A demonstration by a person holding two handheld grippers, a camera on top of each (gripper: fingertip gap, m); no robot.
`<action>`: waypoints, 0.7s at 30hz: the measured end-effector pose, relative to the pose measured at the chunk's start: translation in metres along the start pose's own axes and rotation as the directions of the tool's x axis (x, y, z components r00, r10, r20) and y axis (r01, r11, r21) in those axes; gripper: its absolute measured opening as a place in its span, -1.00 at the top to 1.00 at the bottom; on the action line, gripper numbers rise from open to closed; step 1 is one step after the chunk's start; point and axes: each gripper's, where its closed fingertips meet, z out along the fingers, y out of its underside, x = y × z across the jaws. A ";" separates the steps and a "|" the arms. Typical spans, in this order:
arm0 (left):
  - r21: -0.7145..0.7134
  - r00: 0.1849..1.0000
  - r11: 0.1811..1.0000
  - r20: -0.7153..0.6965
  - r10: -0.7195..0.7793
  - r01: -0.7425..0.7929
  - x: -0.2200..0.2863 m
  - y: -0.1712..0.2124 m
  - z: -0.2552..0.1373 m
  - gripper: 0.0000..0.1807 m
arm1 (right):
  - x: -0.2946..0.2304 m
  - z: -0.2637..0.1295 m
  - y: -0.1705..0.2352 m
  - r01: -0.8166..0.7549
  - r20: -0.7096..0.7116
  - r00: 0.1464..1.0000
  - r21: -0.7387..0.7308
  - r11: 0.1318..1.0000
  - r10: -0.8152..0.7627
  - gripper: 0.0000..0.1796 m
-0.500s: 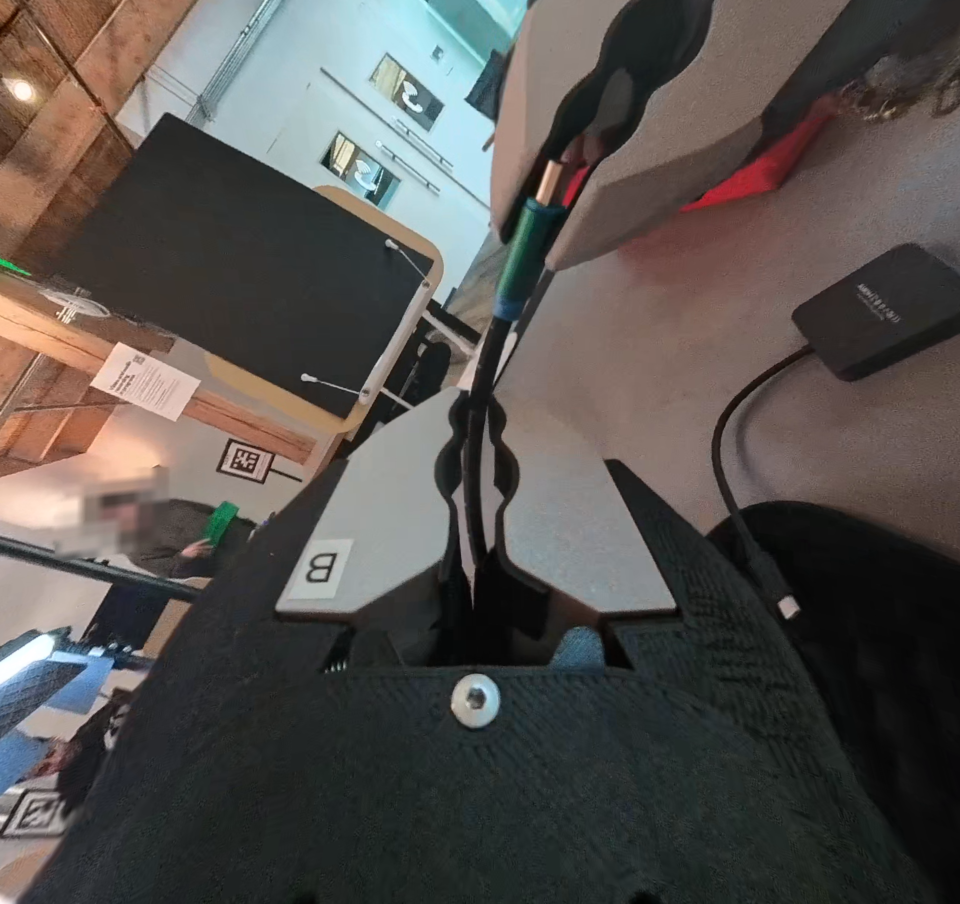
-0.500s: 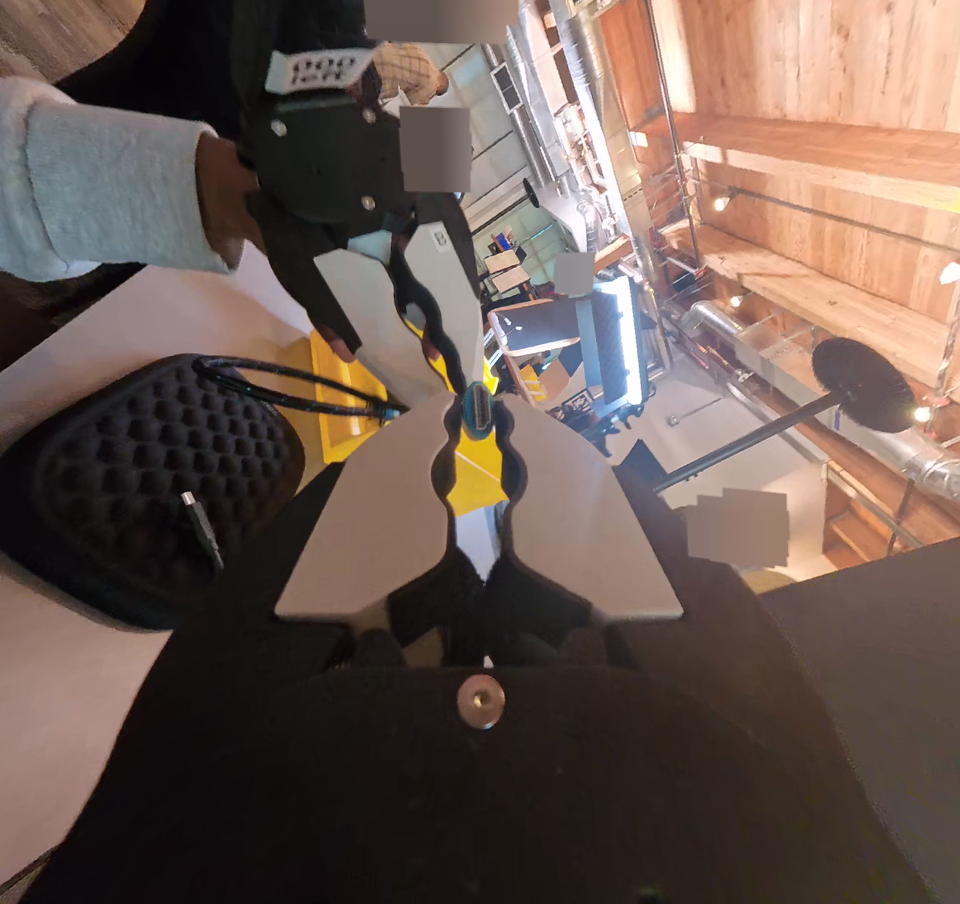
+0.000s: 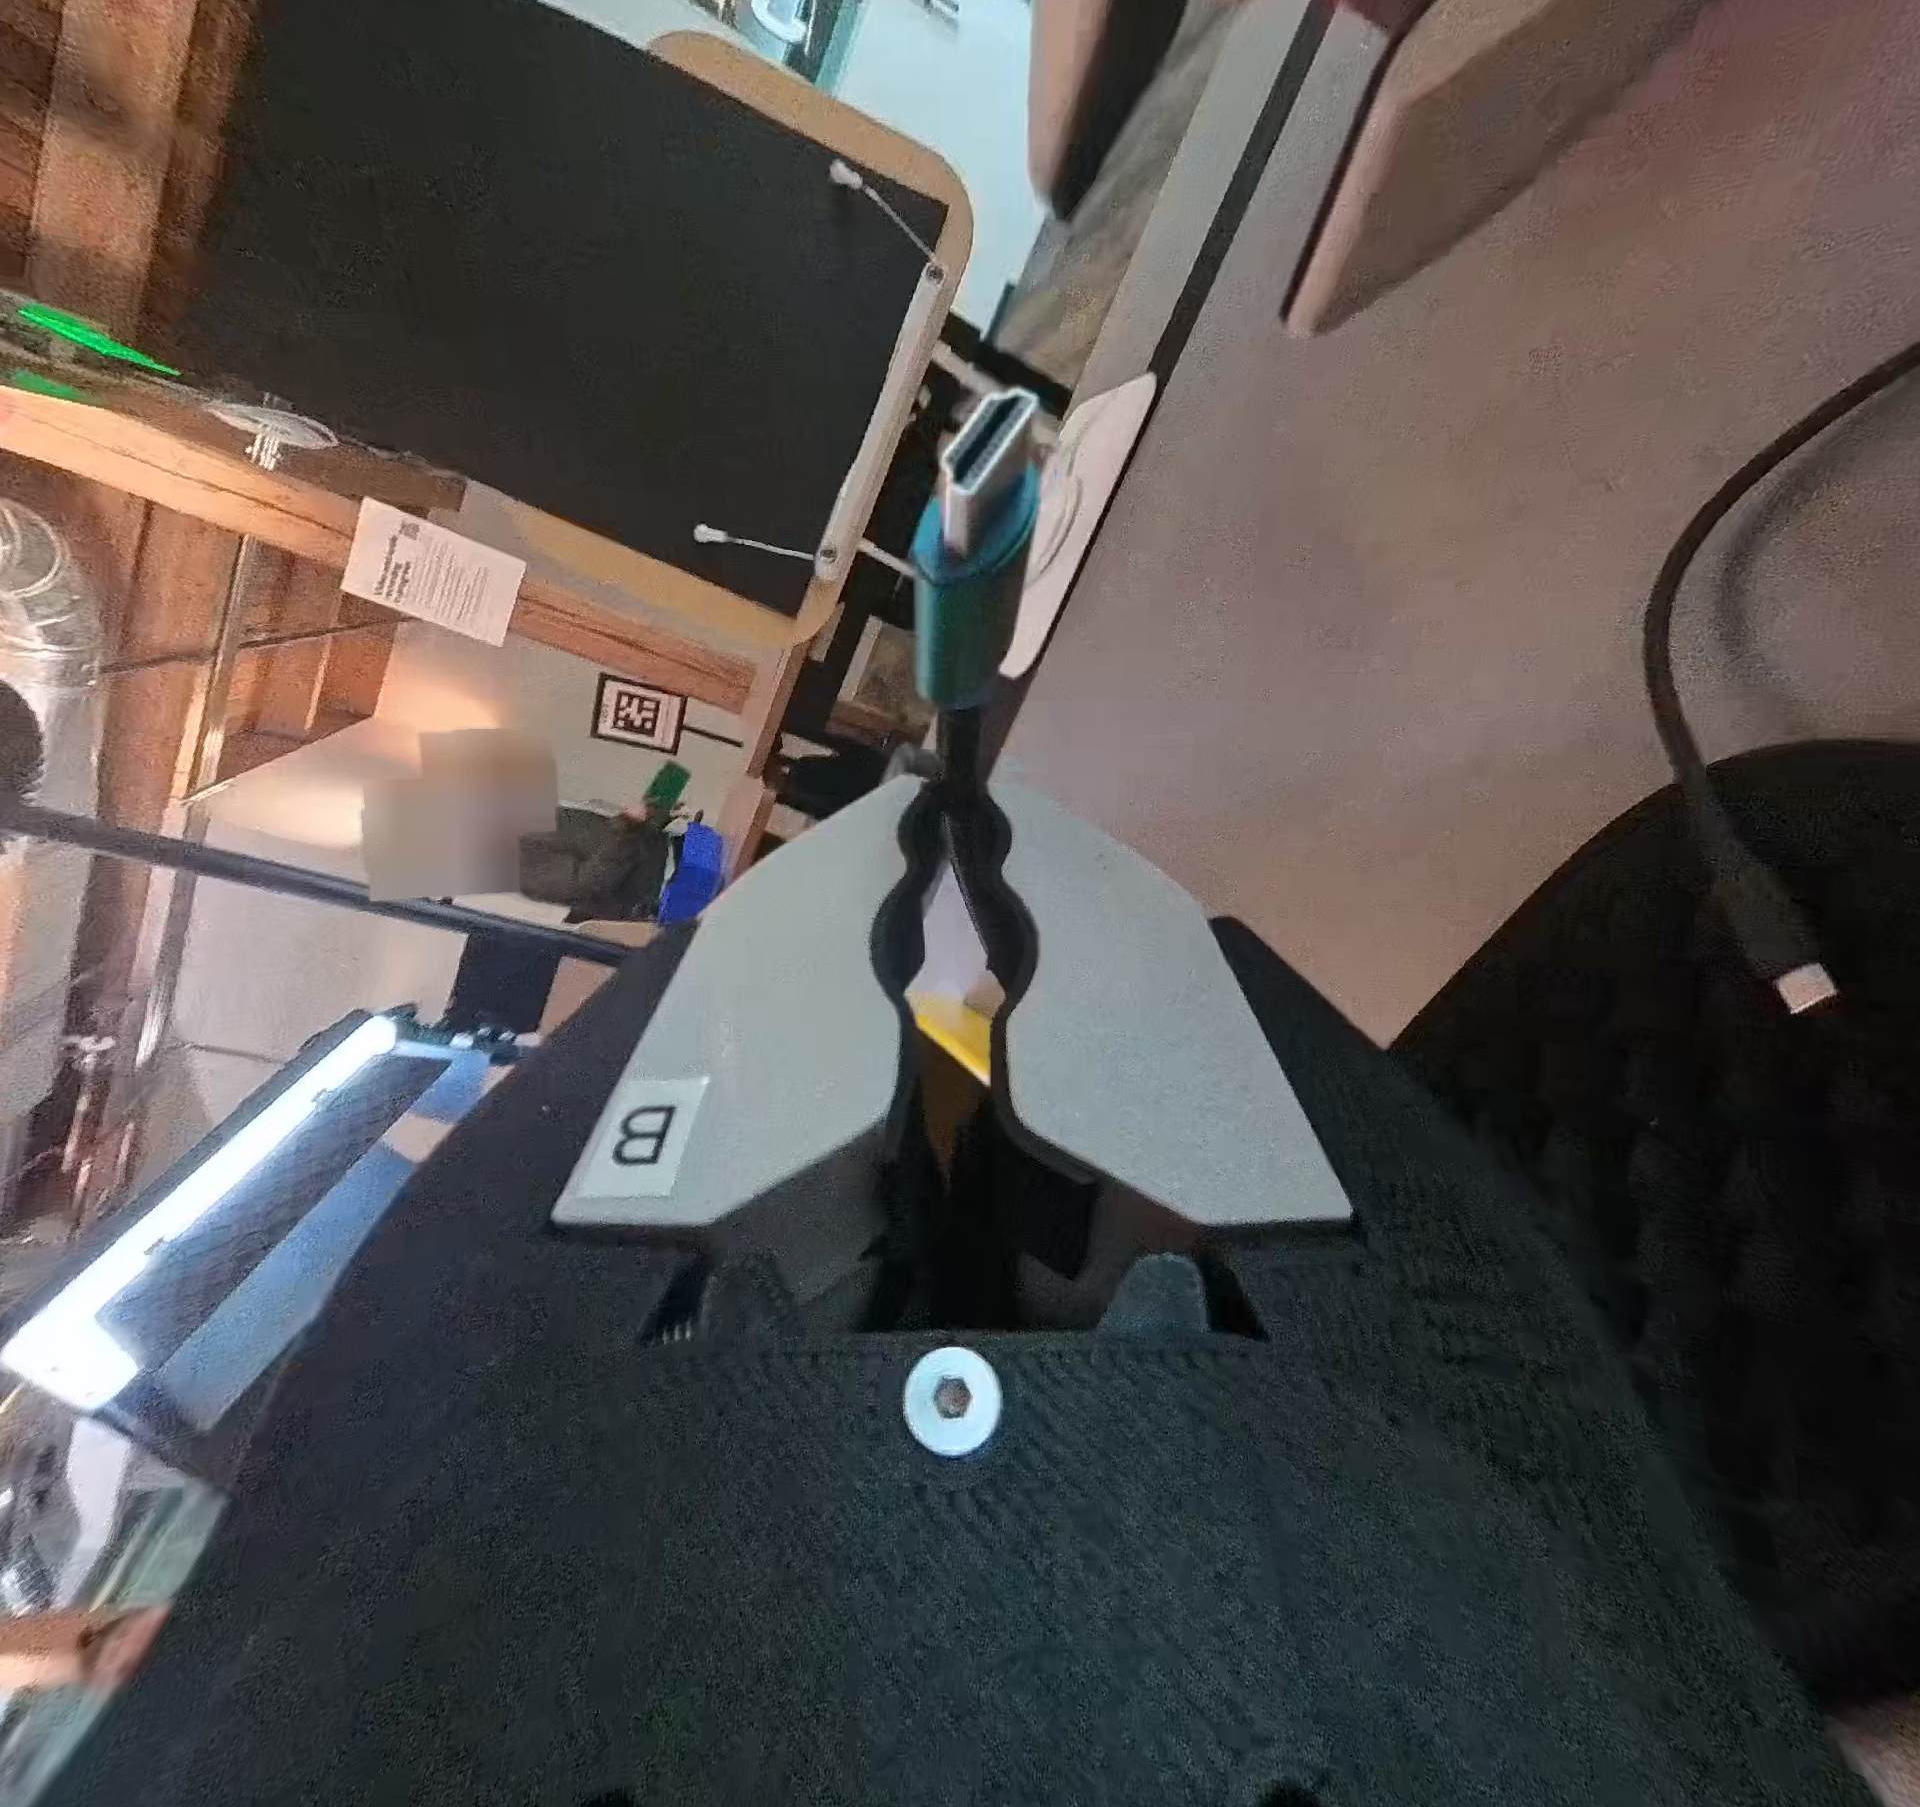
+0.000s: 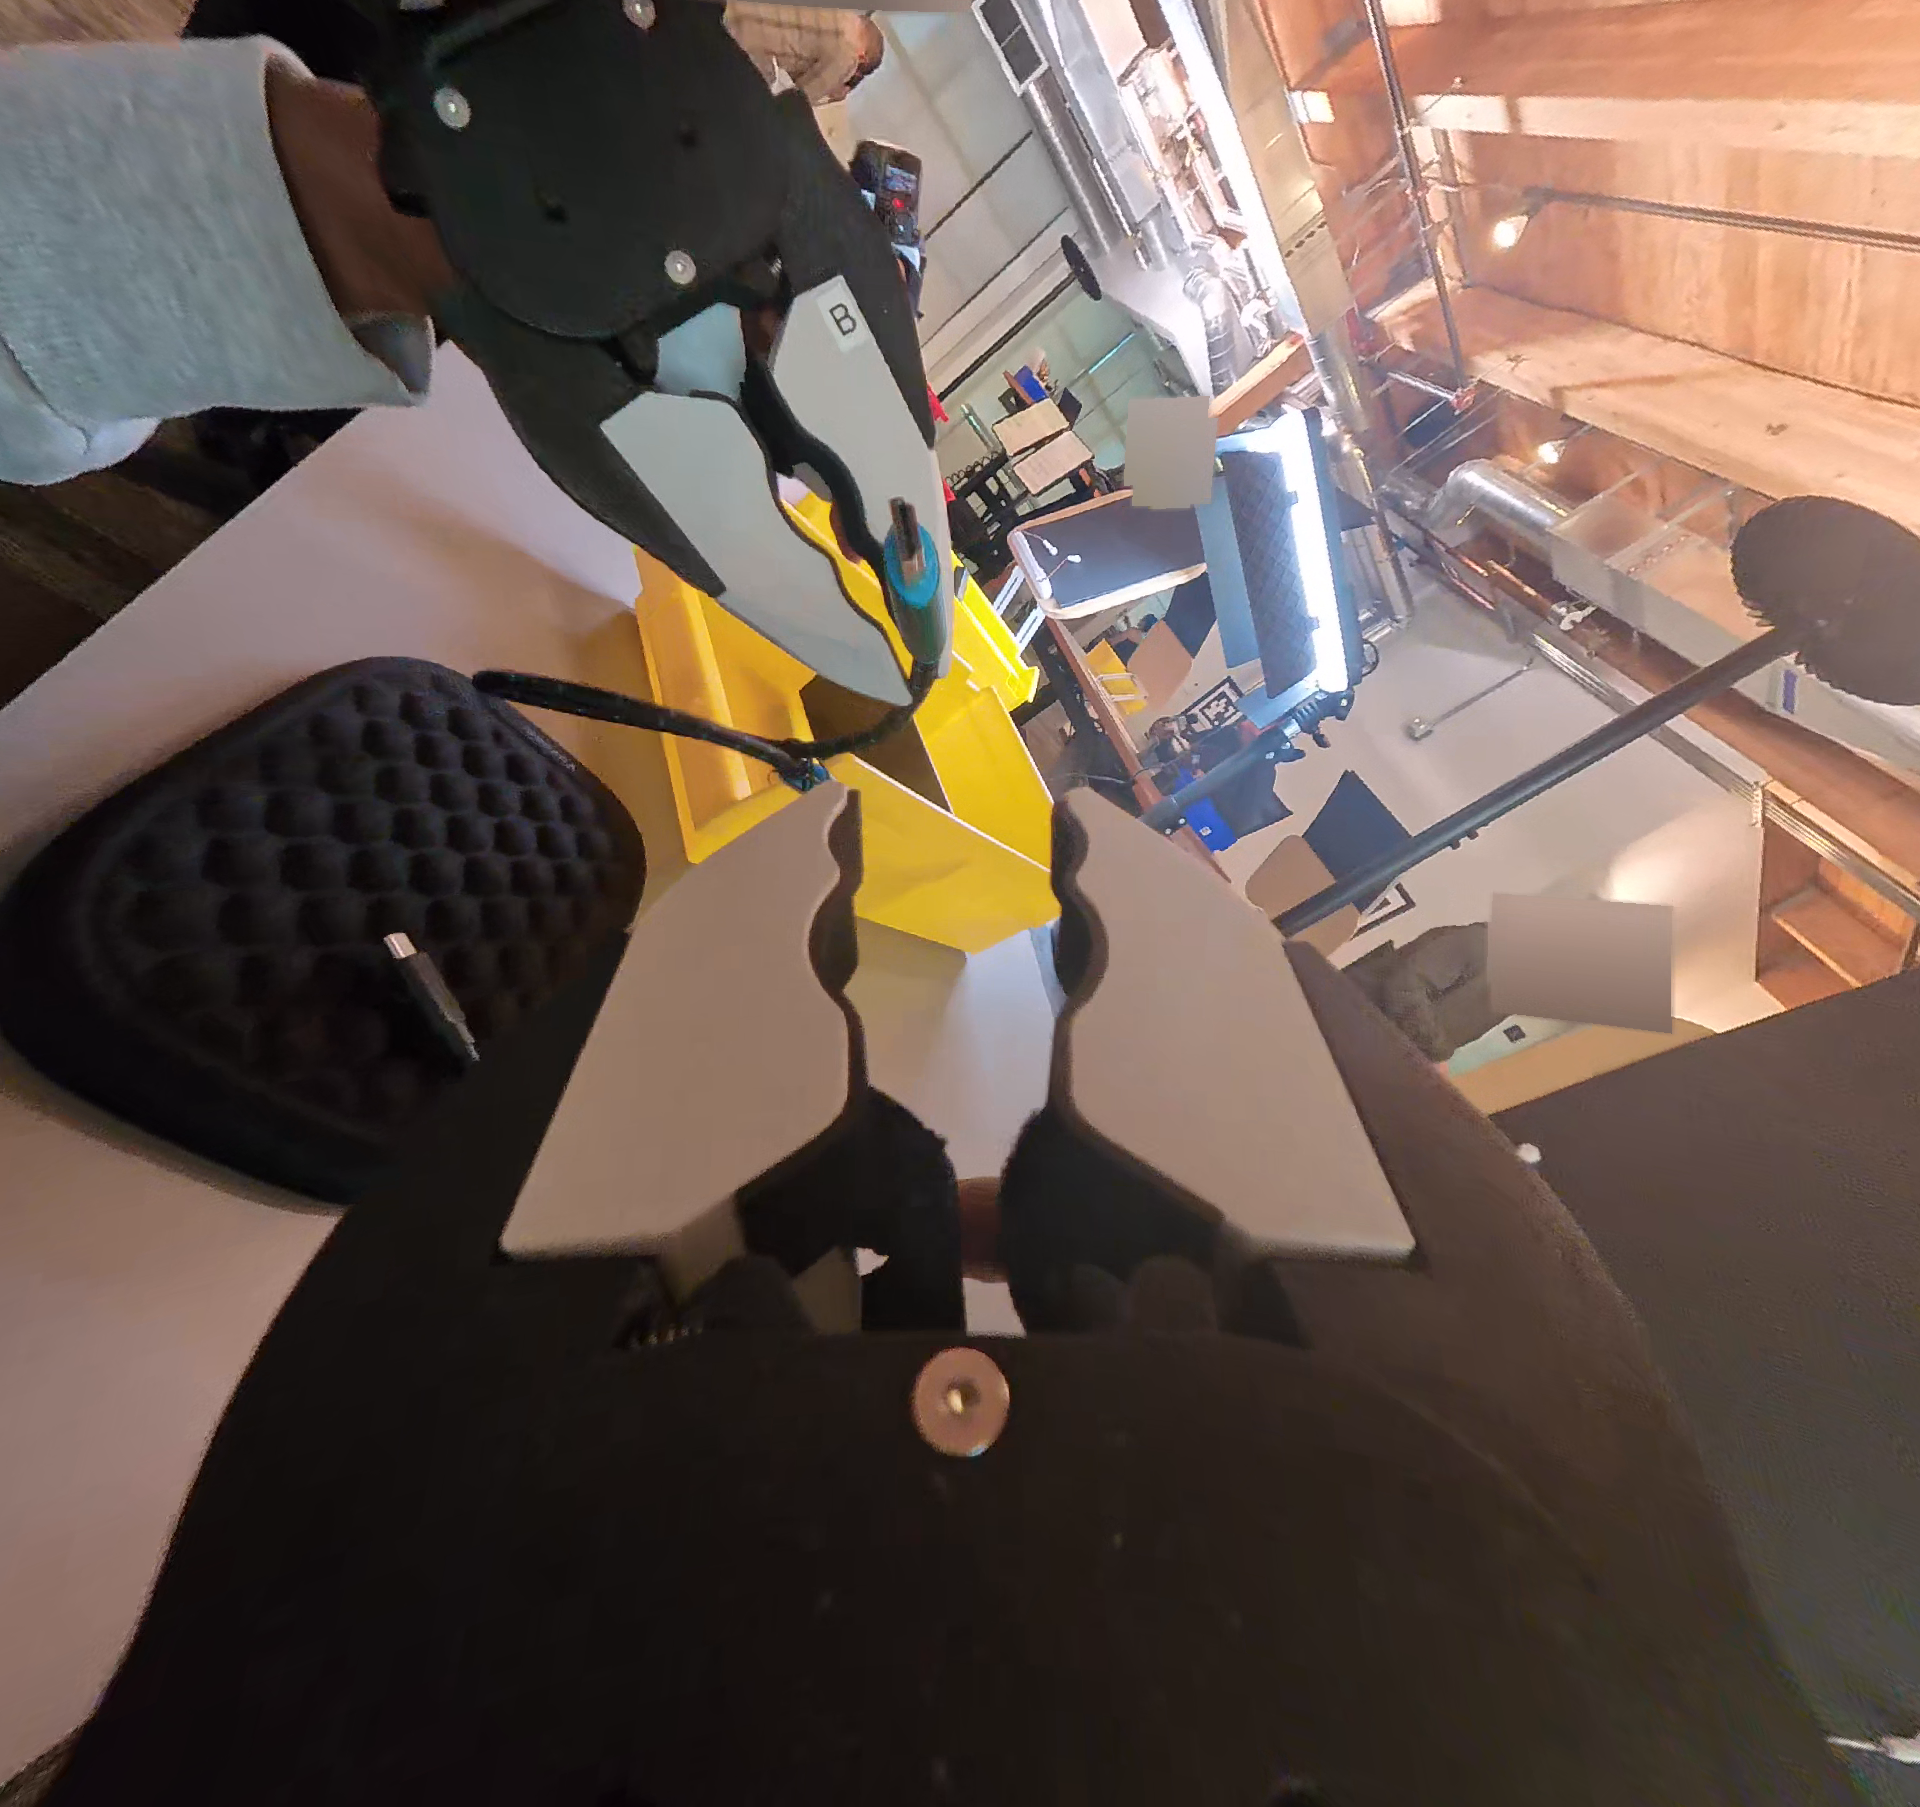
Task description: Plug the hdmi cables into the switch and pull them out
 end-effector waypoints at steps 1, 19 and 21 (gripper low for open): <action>-0.033 1.000 0.999 0.012 0.020 -0.020 -0.001 0.004 0.001 0.94 | 0.001 0.000 0.001 0.007 -0.006 1.000 -0.007 1.000 -0.007 0.58; -0.095 0.991 0.987 -0.004 0.132 -0.132 0.018 -0.006 0.019 0.93 | -0.015 0.019 -0.015 0.292 -0.038 0.954 -0.110 0.950 -0.298 0.61; -0.087 0.990 0.986 -0.008 0.140 -0.140 0.020 -0.008 0.020 0.94 | -0.011 0.024 -0.010 0.278 -0.035 0.957 -0.154 0.948 -0.286 0.71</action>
